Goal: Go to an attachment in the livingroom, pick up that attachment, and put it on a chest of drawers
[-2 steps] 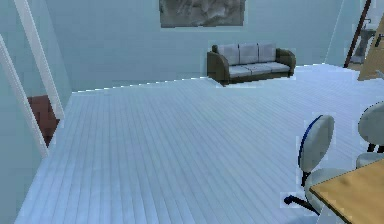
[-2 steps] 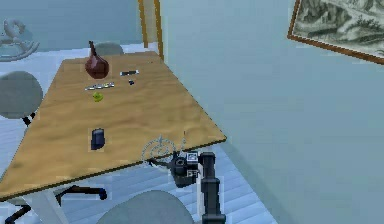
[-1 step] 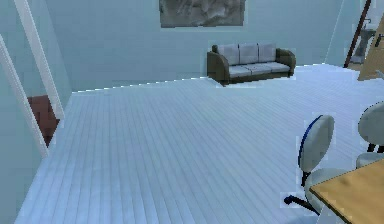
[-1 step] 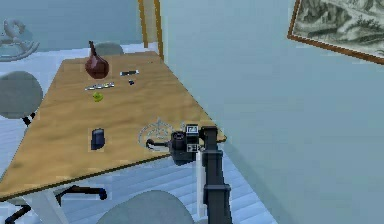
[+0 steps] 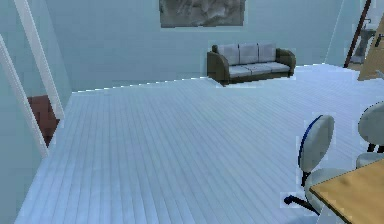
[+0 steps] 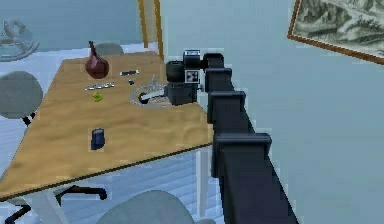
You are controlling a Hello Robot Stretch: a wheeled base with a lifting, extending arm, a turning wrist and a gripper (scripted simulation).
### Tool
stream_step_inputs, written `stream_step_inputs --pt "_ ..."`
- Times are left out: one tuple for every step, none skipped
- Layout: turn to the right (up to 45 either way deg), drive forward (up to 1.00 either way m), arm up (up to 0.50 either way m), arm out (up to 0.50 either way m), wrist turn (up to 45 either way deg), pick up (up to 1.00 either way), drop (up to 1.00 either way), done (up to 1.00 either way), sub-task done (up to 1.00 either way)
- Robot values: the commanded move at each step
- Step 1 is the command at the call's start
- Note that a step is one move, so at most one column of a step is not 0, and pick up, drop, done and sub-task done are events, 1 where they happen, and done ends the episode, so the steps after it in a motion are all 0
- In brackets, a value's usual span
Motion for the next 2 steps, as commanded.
stream_step_inputs --pt "0.0 0.0 0.0 0.0 -45.0 0.0 0.0 0.0 0.0" --pt "0.0 0.0 0.0 0.0 -45.0 0.0 0.0 0.0 0.0"
